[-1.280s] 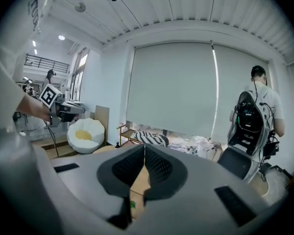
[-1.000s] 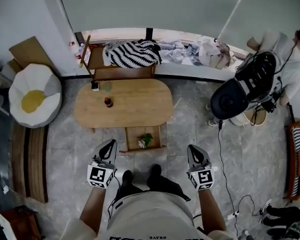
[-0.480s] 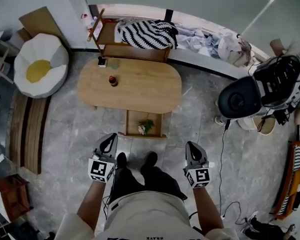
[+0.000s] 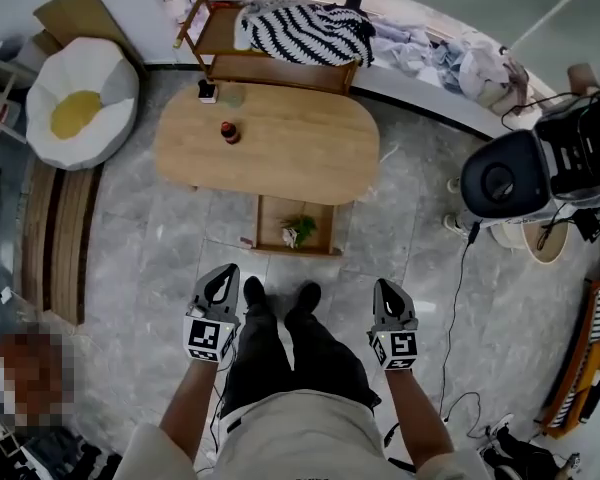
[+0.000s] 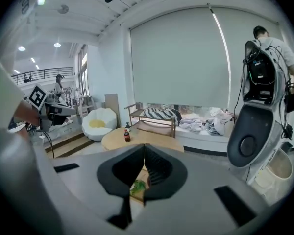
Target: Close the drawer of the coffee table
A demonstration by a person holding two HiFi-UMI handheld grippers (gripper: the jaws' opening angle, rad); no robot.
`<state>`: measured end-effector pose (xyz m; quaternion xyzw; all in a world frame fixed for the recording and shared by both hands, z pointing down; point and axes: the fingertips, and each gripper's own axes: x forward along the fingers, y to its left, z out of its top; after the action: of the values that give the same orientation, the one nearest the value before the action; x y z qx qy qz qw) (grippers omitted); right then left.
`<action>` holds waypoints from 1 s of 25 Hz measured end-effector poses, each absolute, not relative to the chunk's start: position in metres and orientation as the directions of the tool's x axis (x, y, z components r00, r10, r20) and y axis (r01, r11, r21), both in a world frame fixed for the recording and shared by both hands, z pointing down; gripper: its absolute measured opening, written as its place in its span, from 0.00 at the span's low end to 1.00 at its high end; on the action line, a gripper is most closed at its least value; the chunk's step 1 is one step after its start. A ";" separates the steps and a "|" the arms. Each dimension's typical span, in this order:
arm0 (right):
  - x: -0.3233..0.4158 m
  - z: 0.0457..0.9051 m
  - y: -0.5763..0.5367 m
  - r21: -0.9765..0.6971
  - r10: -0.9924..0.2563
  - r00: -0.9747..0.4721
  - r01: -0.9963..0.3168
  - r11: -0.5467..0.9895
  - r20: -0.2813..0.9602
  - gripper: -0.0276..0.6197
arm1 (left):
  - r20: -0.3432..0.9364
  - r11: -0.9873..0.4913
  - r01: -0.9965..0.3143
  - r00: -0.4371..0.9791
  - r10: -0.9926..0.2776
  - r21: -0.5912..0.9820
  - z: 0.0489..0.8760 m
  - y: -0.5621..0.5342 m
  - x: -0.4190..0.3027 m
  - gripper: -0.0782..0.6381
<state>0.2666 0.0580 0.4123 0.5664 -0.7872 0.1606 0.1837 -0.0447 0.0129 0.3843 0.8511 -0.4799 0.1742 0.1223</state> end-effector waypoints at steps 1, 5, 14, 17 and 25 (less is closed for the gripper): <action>0.265 0.421 0.059 -0.044 -0.827 -0.290 -0.951 0.307 0.482 0.07 | 0.422 -0.507 -0.861 0.474 -0.773 0.037 0.392 0.013 -0.046 0.14; 0.256 0.456 0.059 -0.040 -0.809 -0.276 -0.953 0.300 0.519 0.07 | 0.445 -0.462 -0.887 0.416 -0.793 0.006 0.424 0.010 -0.058 0.14; 0.239 0.526 0.049 -0.047 -0.778 -0.245 -0.962 0.267 0.579 0.07 | 0.529 -0.478 -0.877 0.431 -0.731 0.053 0.505 0.007 -0.070 0.14; 0.233 0.557 0.050 -0.049 -0.756 -0.239 -0.963 0.265 0.610 0.07 | 0.573 -0.491 -0.867 0.445 -0.688 0.085 0.542 0.009 -0.069 0.14; 0.213 0.644 0.048 -0.055 -0.700 -0.232 -0.962 0.266 0.675 0.07 | 0.636 -0.456 -0.870 0.462 -0.617 0.189 0.633 0.013 -0.070 0.14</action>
<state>0.2131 0.0482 0.6438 0.5562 -0.7473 0.2401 0.2731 -0.0698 0.0132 0.6332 0.8164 -0.4553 0.2480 0.2542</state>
